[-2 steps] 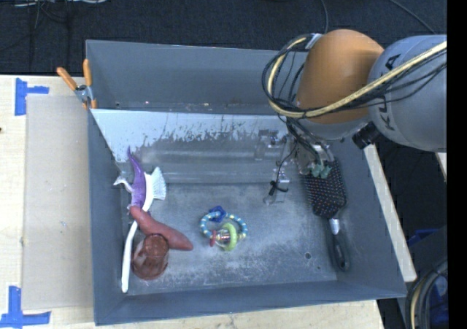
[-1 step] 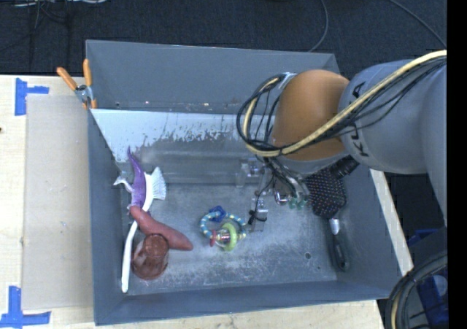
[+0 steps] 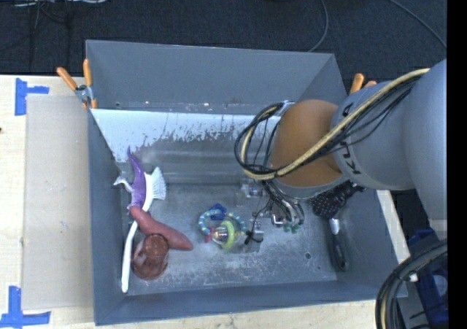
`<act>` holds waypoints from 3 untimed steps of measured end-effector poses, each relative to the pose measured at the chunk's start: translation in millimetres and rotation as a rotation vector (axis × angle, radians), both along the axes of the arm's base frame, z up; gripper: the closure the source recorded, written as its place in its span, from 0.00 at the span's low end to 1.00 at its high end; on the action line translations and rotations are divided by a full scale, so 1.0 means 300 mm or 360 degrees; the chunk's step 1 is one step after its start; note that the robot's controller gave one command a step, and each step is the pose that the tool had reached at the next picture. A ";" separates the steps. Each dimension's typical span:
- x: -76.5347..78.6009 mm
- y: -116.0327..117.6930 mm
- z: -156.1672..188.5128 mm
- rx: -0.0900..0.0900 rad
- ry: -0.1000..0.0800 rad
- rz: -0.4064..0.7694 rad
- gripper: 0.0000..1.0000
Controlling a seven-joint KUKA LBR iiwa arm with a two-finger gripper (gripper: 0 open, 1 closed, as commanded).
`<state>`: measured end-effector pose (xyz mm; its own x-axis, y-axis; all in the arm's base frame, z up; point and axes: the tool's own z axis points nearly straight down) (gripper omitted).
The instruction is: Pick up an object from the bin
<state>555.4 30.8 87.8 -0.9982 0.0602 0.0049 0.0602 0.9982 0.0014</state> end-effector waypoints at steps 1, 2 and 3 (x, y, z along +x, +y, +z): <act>-0.064 0.030 -0.028 -0.0003 -0.0003 0.0077 0.00; -0.066 0.120 -0.062 0.0001 0.0003 -0.0017 1.00; -0.066 0.120 -0.062 0.0001 0.0003 -0.0017 1.00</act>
Offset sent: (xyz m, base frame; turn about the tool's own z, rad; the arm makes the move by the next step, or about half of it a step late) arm -0.0193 0.0350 -0.0178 0.0118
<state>535.6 66.7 69.1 -0.9975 0.0708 0.0067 0.0708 0.9975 0.0016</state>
